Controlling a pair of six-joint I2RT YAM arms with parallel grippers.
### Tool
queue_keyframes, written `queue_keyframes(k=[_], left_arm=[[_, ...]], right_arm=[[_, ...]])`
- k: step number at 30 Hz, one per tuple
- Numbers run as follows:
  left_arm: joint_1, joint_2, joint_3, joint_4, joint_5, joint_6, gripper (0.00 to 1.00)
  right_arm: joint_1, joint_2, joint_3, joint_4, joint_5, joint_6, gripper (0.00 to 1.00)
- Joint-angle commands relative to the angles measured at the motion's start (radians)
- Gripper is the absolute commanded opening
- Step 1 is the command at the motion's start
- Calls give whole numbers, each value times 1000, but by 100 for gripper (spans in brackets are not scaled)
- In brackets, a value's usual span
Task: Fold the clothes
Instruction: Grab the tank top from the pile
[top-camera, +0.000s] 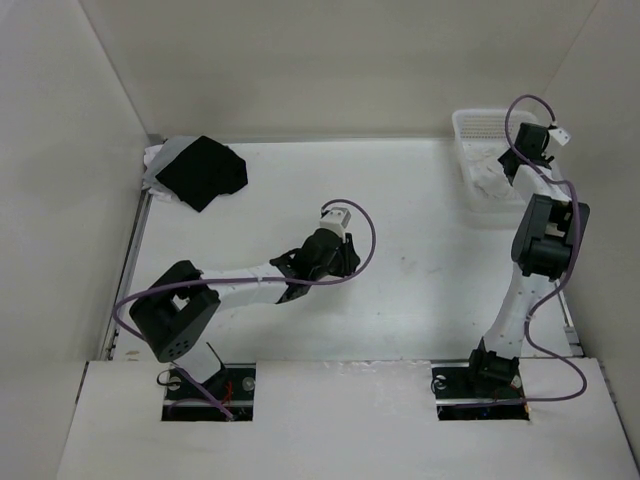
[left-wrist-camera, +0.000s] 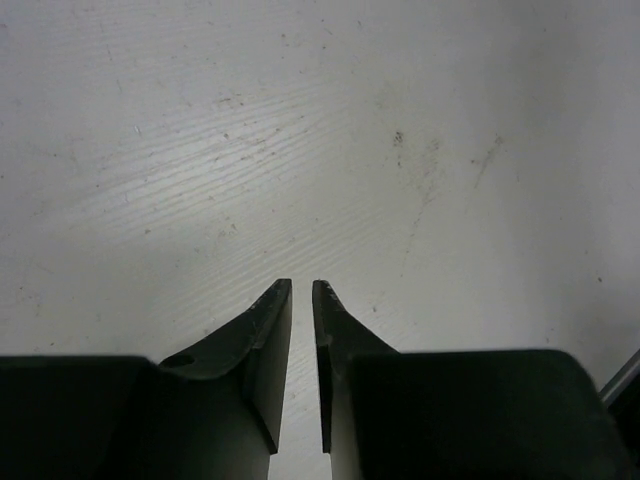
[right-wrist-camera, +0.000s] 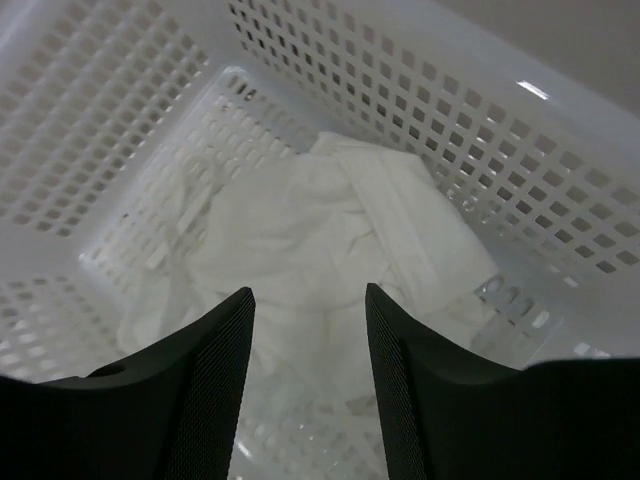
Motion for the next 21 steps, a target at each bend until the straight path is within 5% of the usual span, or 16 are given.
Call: queue_keyframes(k=[1,7,18,21], left_arm=[[12,-31,-19,72,-4,20,25],[40,18,-32,119,36,17,51],[101,17,-82,201,91,-9,52],[114,15,-93,221,105,-19,52]], right_arm=[[-5,95,178,-122,45,5,59],[-26,212,294,-173,43,28,62],[-51,393,590,-317,-26,54,52],[-55,420,636,-334,-61,57,33]])
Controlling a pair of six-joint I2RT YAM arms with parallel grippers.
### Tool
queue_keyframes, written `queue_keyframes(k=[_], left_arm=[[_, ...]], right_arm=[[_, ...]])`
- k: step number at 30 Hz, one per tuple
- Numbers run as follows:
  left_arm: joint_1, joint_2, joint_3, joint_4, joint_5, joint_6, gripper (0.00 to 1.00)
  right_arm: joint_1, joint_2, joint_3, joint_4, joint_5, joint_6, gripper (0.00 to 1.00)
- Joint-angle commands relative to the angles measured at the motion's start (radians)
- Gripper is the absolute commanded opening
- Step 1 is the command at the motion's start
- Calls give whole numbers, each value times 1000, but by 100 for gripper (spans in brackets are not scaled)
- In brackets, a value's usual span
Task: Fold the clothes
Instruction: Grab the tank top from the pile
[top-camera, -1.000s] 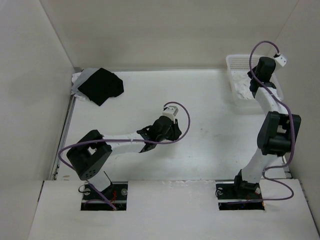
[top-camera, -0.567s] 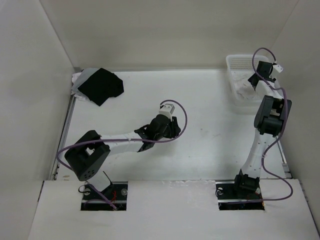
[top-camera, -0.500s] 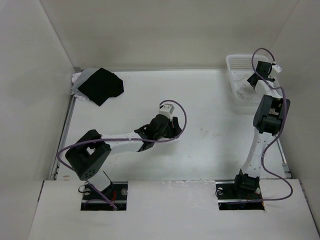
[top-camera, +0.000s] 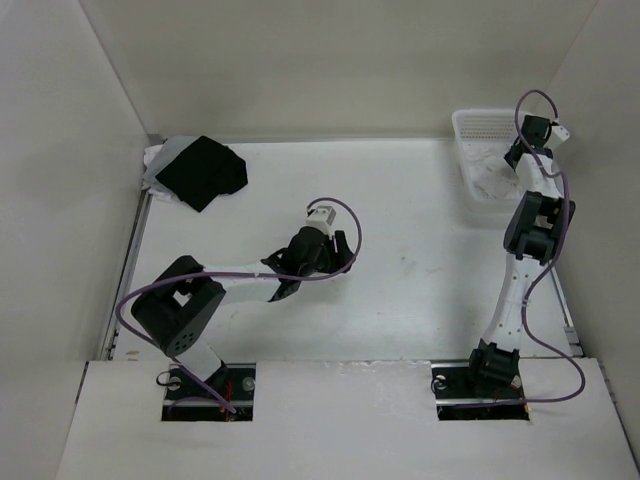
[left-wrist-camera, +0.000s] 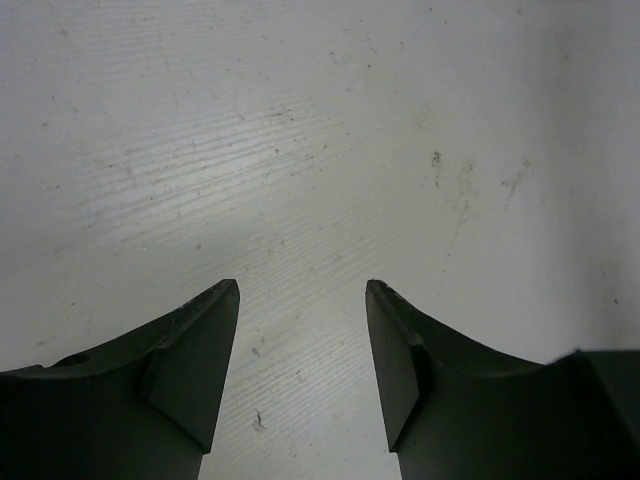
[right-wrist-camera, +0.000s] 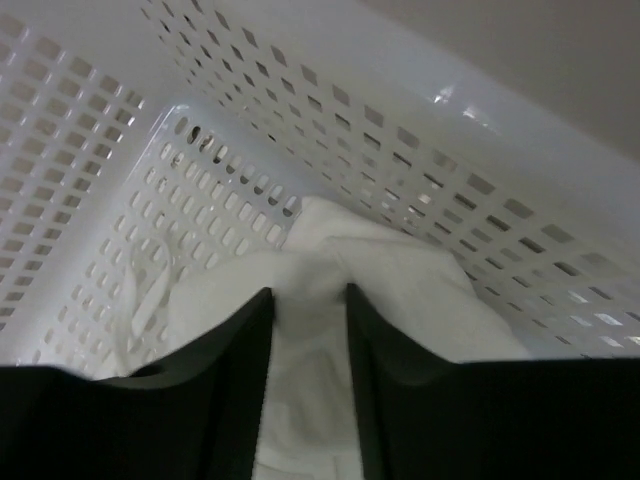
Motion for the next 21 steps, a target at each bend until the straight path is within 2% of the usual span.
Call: queue_keyframes(k=[1,2,3,5,6,9,10,14,17,21], left_arm=[[16,-11,-19,91,38,-18,53],[16,-8,-19,94,41,-20,53],[16,-3,-18,95,44,-20,53],[16,4,-14,97,44,-20,53],[16,4,-14,97,44,-20,53],[14,4,-21,113,44,-11,53],[14,1,-25,120,44,-9,53],[13,-34,-56,161,35,-5,53],[17,-71,-94,205,19,-3,53],[22,-115,-131,239,-17,-1,54]], right_arm=[[-12,40,97,-48,-62,13,26],[-12,42,97,-47,-71,13,23],[-13,39,93,-36,-102,15,13],[-16,-5,16,31,-122,35,2],[-16,-21,-7,51,-122,41,0],[-18,-246,-339,406,-143,101,0],[-15,-301,-389,465,-151,101,0],[16,-516,-492,553,-145,81,0],[72,-727,-600,648,-156,81,0],[177,-933,-659,690,-203,64,0]])
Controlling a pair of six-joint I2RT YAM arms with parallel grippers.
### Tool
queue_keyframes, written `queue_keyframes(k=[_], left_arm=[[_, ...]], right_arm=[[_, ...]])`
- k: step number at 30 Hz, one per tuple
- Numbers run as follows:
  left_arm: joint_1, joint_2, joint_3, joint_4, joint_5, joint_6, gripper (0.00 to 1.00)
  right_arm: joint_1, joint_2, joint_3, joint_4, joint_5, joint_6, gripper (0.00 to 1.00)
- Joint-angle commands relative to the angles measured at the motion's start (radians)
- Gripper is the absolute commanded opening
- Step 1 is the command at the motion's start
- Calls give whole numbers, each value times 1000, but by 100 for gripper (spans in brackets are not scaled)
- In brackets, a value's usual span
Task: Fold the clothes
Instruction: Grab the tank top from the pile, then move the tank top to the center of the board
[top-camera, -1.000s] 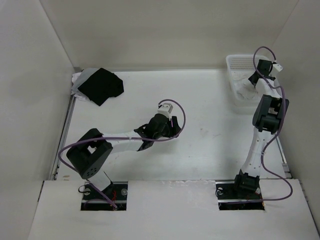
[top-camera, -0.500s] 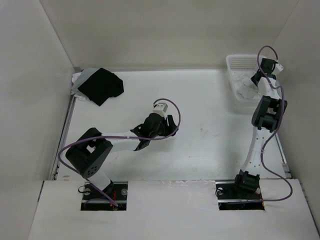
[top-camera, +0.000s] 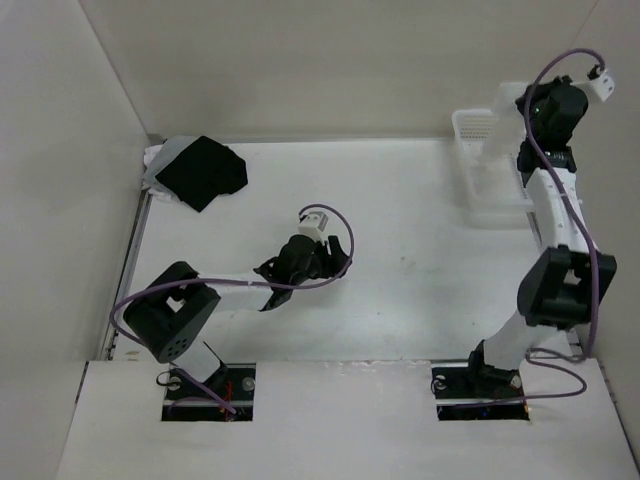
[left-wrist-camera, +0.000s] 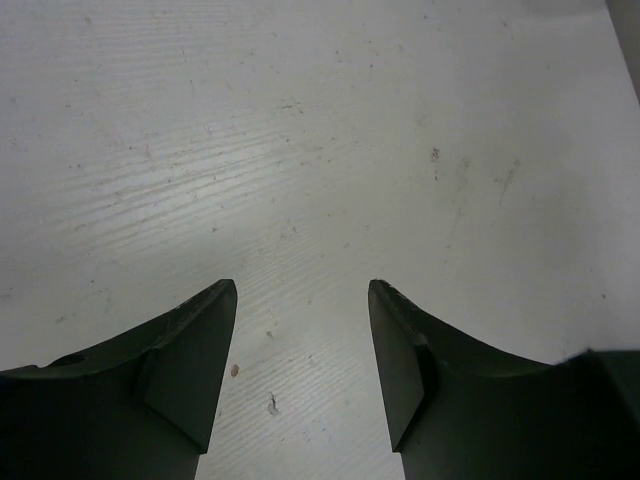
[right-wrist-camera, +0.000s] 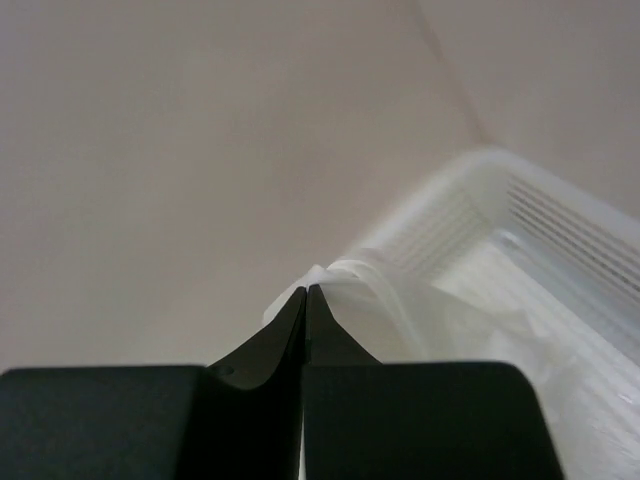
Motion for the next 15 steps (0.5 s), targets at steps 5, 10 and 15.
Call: queue_keyframes(k=[5,10,15], left_arm=[[98,-185,-94,107,-95,-32,54],[244,-364,-189,85,-125,-97,55],[393,-533,-240,-13,-131,-166,57]], right_arm=[[348,-460,-79,154,-117,-54,0],[611,-661,-203,122,-106,-89,1],[793,-802,-488,128,-45,-11,3]])
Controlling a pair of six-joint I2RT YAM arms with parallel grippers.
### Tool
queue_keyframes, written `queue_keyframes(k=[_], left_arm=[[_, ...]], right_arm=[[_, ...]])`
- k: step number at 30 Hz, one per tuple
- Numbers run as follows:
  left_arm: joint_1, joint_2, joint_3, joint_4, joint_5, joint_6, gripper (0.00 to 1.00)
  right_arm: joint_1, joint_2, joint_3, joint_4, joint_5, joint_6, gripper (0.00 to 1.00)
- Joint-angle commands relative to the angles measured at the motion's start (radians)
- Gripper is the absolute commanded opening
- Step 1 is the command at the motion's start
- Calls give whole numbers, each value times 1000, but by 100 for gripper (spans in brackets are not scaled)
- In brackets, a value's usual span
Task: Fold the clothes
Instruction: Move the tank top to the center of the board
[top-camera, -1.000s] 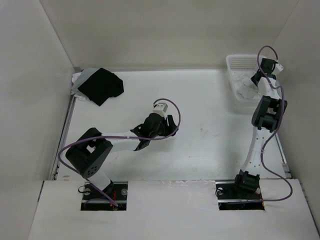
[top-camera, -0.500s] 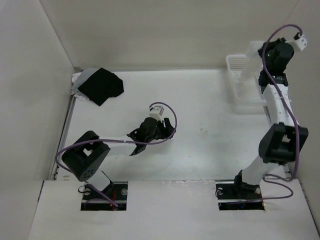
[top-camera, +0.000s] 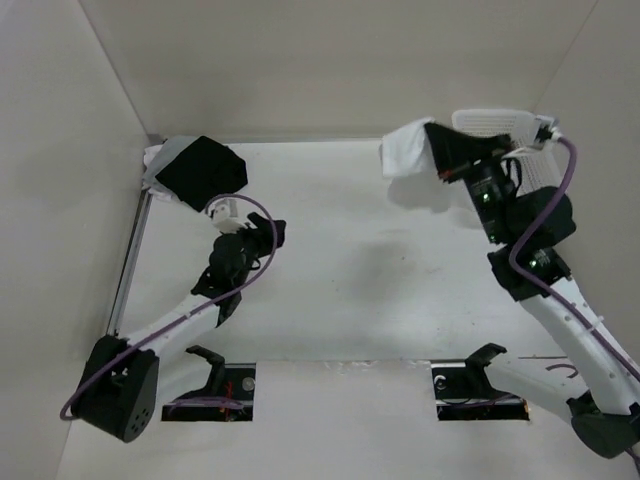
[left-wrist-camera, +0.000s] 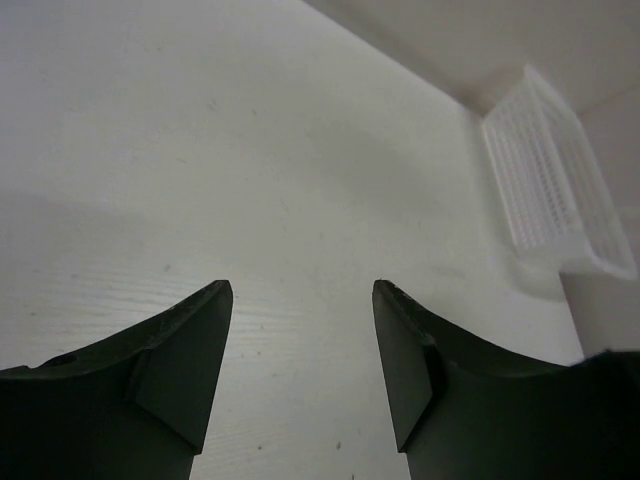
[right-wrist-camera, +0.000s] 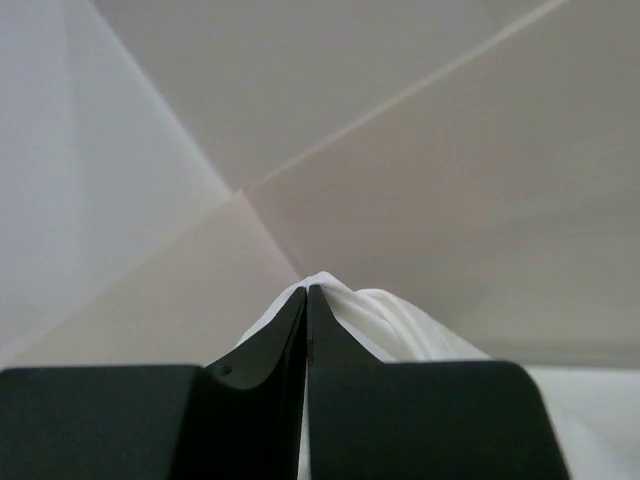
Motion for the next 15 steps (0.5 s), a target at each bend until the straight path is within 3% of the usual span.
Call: queue_keyframes(k=[1,6,10,15], left_arm=[[75,-100,-37,-15,-21,-70,58],[78,-78,-31,-13,-15,-71,58],[16,5,-4,-6,-8,-49,58],[-58,122,44,8,-21,-30,58]], right_arm=[[80,-25,-183,-14,46,65,4],[93,119,-408,95,21,171,5],[78,243,-560,219,-42,211,6],[81,242,-773,369,-132,222,4]])
